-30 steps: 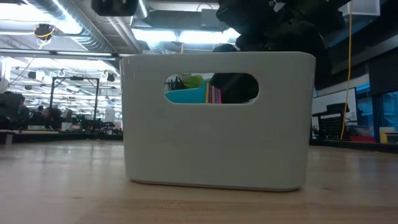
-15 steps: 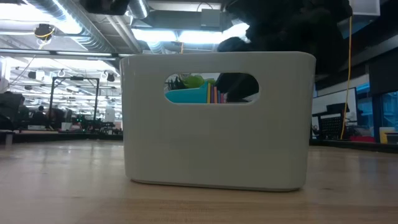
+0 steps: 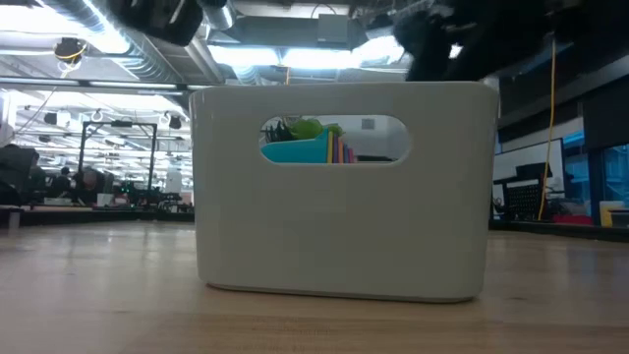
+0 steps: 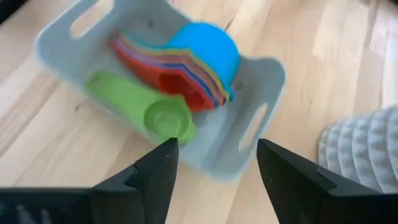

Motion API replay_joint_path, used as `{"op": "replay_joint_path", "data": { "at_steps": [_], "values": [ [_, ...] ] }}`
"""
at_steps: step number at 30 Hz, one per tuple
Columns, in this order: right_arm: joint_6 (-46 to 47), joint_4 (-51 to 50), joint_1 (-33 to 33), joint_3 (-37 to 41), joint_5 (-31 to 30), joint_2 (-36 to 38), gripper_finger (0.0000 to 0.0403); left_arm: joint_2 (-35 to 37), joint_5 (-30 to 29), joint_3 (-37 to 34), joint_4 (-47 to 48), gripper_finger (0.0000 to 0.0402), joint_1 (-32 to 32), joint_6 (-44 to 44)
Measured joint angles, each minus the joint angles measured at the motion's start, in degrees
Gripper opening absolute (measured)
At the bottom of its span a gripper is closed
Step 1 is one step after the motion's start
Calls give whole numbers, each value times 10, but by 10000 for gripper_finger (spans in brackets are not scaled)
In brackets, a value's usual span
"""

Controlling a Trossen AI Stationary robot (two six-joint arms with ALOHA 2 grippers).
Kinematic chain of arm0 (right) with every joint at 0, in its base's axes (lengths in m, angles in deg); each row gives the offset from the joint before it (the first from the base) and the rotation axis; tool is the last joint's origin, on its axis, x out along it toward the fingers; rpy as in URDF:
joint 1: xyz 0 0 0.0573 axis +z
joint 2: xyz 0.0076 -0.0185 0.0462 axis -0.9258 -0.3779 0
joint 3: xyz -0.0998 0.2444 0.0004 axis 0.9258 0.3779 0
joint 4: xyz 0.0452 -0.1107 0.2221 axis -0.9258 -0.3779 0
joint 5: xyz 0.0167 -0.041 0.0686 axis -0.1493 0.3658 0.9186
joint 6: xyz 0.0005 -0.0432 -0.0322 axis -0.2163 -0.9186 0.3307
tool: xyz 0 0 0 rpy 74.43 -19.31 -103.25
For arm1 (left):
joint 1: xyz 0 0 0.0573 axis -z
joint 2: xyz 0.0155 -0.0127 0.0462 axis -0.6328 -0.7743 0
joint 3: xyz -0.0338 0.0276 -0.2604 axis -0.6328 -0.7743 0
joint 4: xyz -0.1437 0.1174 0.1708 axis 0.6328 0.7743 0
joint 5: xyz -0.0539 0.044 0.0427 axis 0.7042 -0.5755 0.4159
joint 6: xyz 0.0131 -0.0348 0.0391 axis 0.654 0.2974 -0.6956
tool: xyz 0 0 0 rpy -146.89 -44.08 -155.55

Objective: Nest measuring cups in basket
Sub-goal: Remove the measuring cups from the bin

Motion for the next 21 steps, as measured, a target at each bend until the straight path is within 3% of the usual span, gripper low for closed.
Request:
{"op": "replay_joint_path", "data": {
  "at_steps": [6,14,21],
  "values": [
    [0,-69,10,0,0,64,223,-44,23,62,-4,162,-7,6],
    [4,-123,29,24,0,125,223,-123,49,205,165,162,-12,14],
    [6,-120,38,57,0,145,223,-171,57,233,229,162,-15,54]
  ]
}}
